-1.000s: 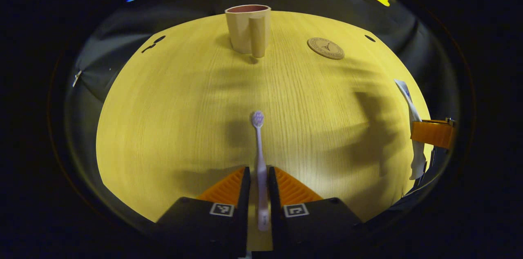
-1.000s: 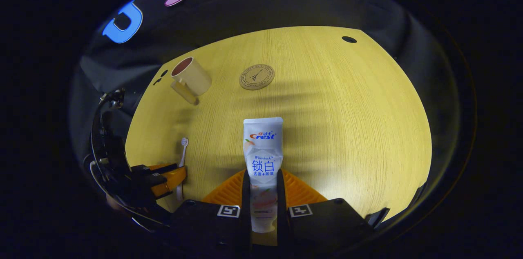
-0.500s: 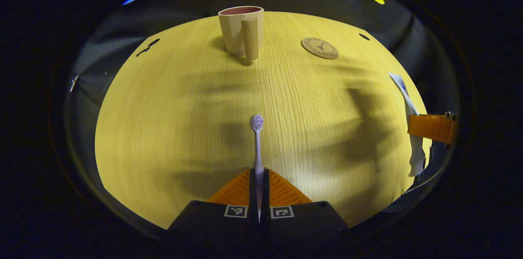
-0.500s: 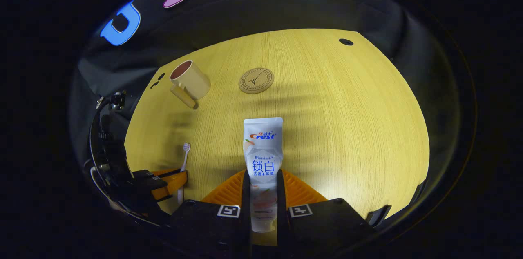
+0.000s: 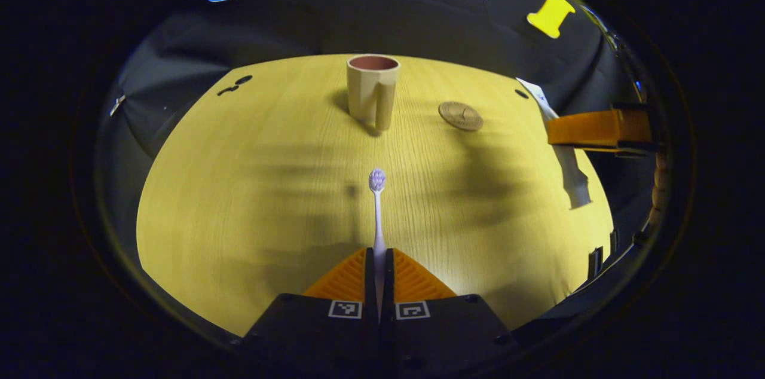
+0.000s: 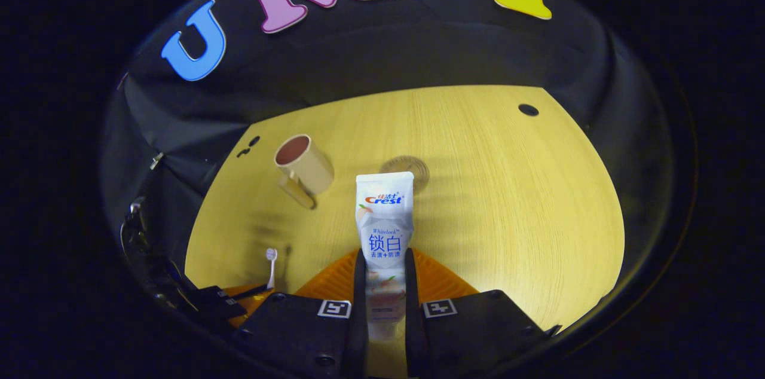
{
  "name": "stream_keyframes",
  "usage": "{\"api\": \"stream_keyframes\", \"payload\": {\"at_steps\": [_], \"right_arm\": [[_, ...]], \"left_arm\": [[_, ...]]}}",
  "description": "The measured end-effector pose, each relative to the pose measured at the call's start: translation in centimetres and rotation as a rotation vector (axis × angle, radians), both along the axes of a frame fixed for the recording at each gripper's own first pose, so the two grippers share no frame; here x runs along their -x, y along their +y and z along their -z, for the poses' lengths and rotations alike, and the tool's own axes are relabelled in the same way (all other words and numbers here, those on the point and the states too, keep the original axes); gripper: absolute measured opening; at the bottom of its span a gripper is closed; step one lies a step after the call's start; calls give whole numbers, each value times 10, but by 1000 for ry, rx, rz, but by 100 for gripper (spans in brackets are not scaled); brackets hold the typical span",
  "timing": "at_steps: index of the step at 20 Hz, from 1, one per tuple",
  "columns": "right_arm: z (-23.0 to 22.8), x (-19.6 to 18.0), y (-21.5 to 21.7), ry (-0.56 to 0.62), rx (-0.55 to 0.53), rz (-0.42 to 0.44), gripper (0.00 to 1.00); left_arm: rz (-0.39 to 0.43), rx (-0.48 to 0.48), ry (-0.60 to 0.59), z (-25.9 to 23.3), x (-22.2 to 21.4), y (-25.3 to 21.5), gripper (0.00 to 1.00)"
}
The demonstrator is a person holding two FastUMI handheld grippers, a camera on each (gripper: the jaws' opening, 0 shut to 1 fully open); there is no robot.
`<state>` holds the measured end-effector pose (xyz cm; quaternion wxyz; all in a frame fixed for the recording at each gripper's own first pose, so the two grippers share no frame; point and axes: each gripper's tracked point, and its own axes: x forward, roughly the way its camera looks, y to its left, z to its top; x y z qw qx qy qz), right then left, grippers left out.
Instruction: Put the toothbrush and toothpaste on the desktop into the cup, then pick up the cup and place it on the coaster on the desktop.
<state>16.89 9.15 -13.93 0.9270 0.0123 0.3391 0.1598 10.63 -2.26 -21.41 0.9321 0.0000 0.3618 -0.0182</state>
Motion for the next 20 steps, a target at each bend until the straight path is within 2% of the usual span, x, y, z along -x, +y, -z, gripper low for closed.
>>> {"api": "stream_keyframes", "payload": {"at_steps": [3, 4, 5, 10, 14, 17, 20], "right_arm": [[-27, -29, 28, -82, -52, -8, 28], [-34, -38, 36, -102, -68, -9, 23], [-42, -48, 47, -122, -84, -15, 28], [-74, -85, 99, -250, -101, -83, 28], [-95, -114, 134, -324, -155, -110, 28], [-105, -137, 154, -383, -201, -119, 28], [-107, -152, 169, -422, -245, -129, 28]], "left_arm": [[2, 32, -46, -11, 2, 8, 6], [-2, 42, -58, -14, 3, 11, 6], [-5, 53, -65, -14, 4, 13, 6], [-9, 69, -85, -15, 7, 20, 6], [1, 69, -113, -16, 14, 25, 6], [-18, 109, -106, -23, 18, 27, 6], [-40, 181, -165, -51, 12, 29, 6]]}}
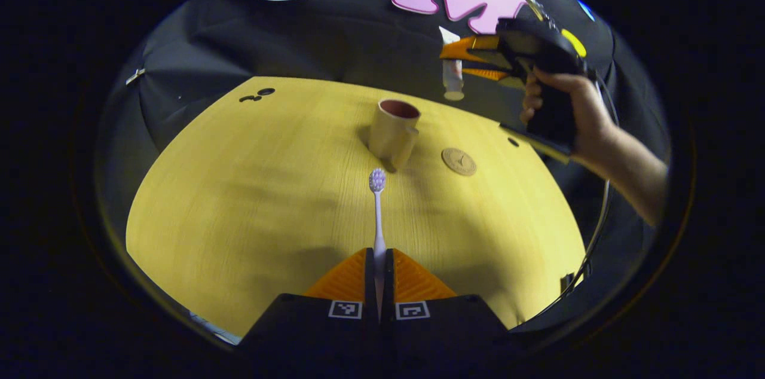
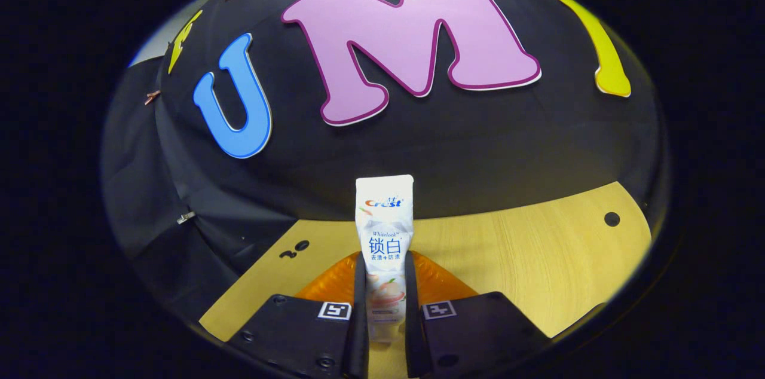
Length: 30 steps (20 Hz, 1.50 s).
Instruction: Put the toothbrush and toothpaste on the desktop into the cup, then pick up the cup and place it on the coaster on the desktop.
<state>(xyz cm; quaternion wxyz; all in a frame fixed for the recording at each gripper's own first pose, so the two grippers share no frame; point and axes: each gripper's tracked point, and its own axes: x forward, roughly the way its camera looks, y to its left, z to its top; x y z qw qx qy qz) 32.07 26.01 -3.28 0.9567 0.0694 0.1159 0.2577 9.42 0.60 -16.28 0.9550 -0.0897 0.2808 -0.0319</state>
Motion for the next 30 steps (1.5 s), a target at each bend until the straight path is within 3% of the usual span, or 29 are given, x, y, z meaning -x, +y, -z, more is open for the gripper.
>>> {"api": "stream_keyframes", "payload": {"at_steps": [6, 10, 20, 23, 24, 25, 26, 28, 30], "right_arm": [[1, -19, 33, -98, -57, -35, 28], [25, -26, 43, -128, -32, -59, 28], [87, -18, 27, -60, -82, -26, 29], [92, -13, 25, -71, -63, -38, 34], [93, -12, 24, -70, -66, -38, 29], [92, -9, 24, -63, -81, -45, 39], [88, -4, 21, -57, -102, -45, 36], [74, 2, 16, -70, -133, -37, 65], [58, 9, 6, -89, -140, -33, 64]], "left_arm": [[-27, 61, -78, -41, -10, 10, 6], [-27, 61, -98, -46, -12, 15, 6], [19, 85, -161, -47, -34, -1, 6], [32, 82, -168, -45, -33, -8, 6], [38, 79, -169, -43, -34, -10, 6], [42, 76, -169, -42, -33, -12, 6], [46, 75, -172, -43, -34, -15, 6], [51, 77, -184, -47, -36, -19, 6], [57, 89, -206, -56, -40, -24, 6]]}}
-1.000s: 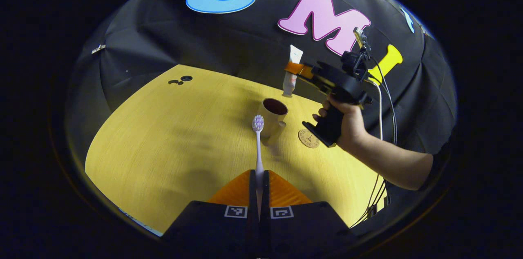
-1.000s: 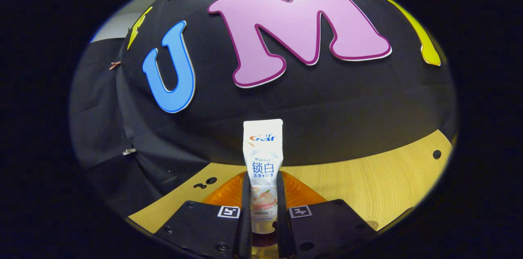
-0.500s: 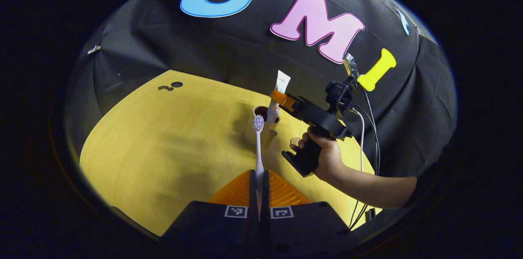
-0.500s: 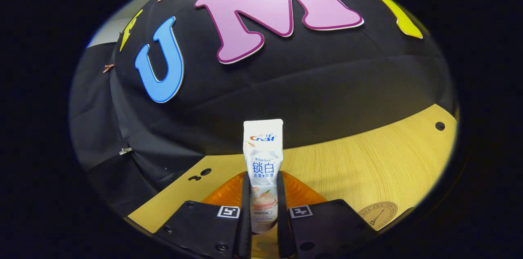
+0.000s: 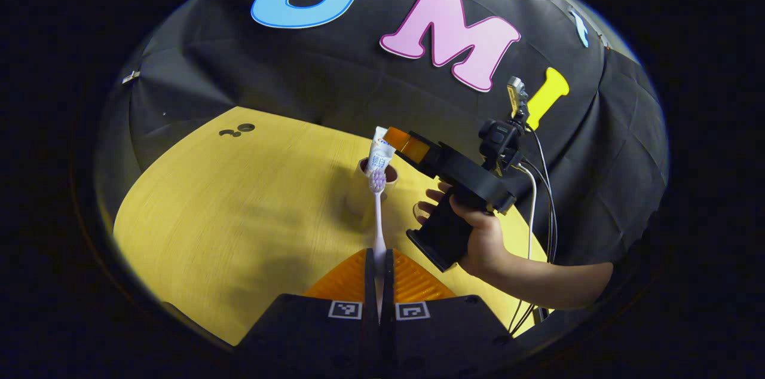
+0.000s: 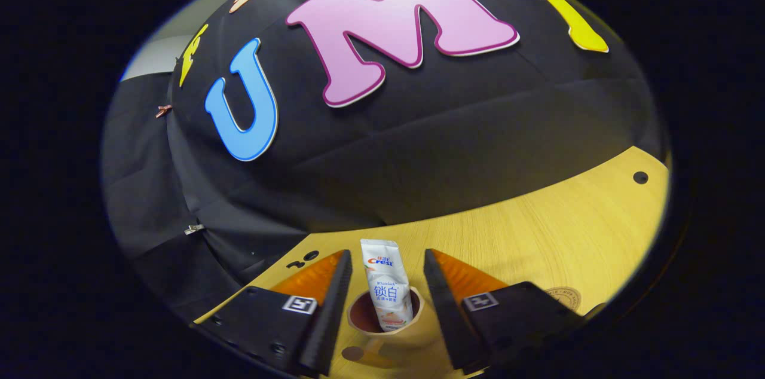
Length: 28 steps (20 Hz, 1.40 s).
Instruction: Put the toothbrush and toothpaste on the desktop into the cup, then pick up the cup and place it on the coaster on the desktop.
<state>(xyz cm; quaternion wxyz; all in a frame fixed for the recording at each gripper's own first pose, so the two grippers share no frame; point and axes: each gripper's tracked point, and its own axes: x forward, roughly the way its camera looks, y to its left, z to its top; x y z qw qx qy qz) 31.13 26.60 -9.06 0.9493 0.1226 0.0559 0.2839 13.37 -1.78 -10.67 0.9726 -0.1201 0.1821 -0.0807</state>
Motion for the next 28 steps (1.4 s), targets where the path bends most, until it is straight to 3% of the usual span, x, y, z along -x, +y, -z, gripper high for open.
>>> {"api": "stream_keyframes", "payload": {"at_steps": [1, 2, 6, 11, 16, 20, 23, 28], "right_arm": [[-8, 4, -8, -7, 3, 5, 91], [-13, 8, -17, -20, 8, 15, 96], [-24, 25, -66, -44, 60, 68, 98], [-7, 39, -118, 14, 126, 121, 98], [11, 53, -144, 69, 187, 130, 98], [18, 64, -159, 67, 241, 121, 98], [25, 71, -172, 72, 268, 124, 98], [43, 72, -194, 112, 263, 159, 98]], "left_arm": [[3, 3, -14, -6, -4, -2, 6], [5, 2, -31, -12, -9, -3, 6], [16, 0, -132, -50, -39, -6, 6], [23, -4, -289, -108, -92, -4, 6], [79, -18, -417, -138, -142, -24, 6], [110, -20, -491, -138, -182, -35, 6], [90, -25, -532, -124, -211, -32, 6], [81, -85, -530, -85, -232, -33, 6]]}}
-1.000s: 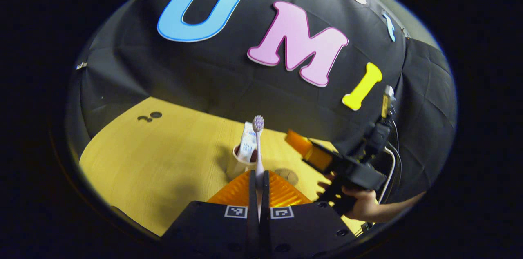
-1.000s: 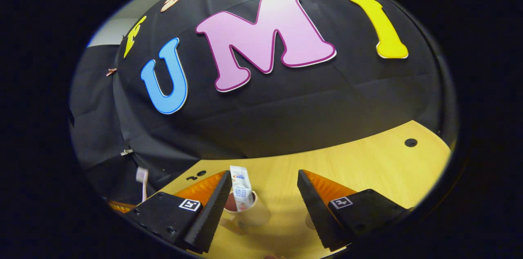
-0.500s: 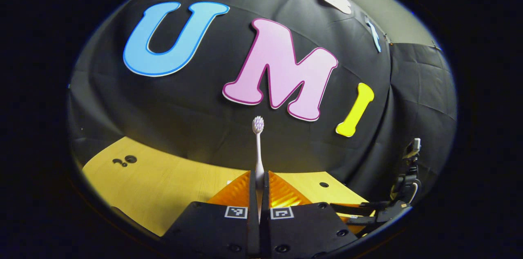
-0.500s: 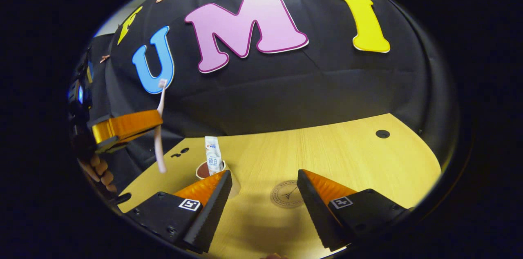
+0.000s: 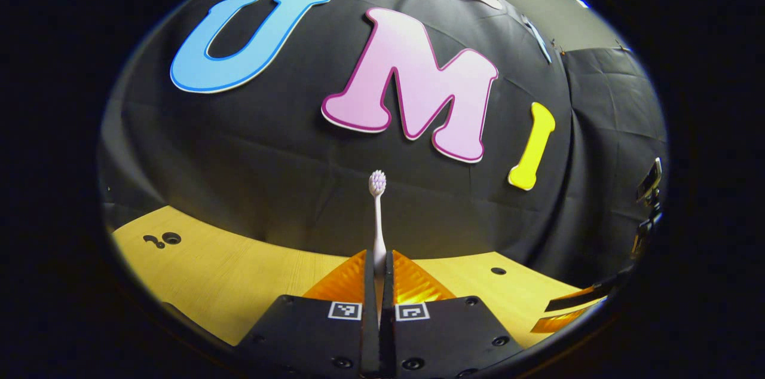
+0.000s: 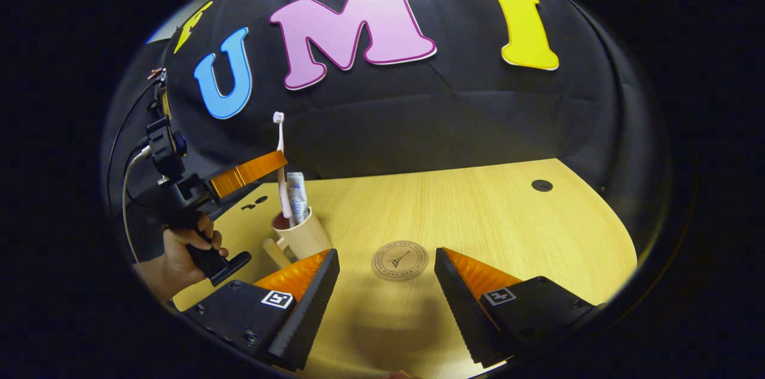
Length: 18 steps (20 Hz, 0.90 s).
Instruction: Put the toothbrush and toothpaste on the desktop into the cup, then pick up the cup and place it on the coaster on the desktop.
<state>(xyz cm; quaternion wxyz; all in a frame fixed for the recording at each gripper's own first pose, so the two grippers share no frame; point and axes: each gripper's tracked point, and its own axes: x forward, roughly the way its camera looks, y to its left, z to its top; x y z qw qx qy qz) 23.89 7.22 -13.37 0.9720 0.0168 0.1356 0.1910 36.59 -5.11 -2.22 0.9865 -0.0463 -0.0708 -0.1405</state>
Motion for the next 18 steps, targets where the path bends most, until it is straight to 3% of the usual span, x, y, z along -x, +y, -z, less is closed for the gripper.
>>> {"api": "stream_keyframes", "payload": {"at_steps": [3, 8, 9, 13, 18], "right_arm": [[10, -1, -8, 22, -10, 23, 98], [24, 2, -8, 45, -12, 37, 98], [25, 3, -7, 46, -12, 34, 98], [29, 6, -5, 48, 4, 24, 98], [27, 10, -12, 69, 2, 39, 98]], "left_arm": [[-20, -30, -5, 18, 0, 0, 6], [-21, -38, 8, 38, 7, -1, 16], [0, -36, 20, 43, 11, -6, 21], [-5, -58, 59, 55, 28, -4, 94], [-58, -53, 139, 49, 54, 10, 96]]}}
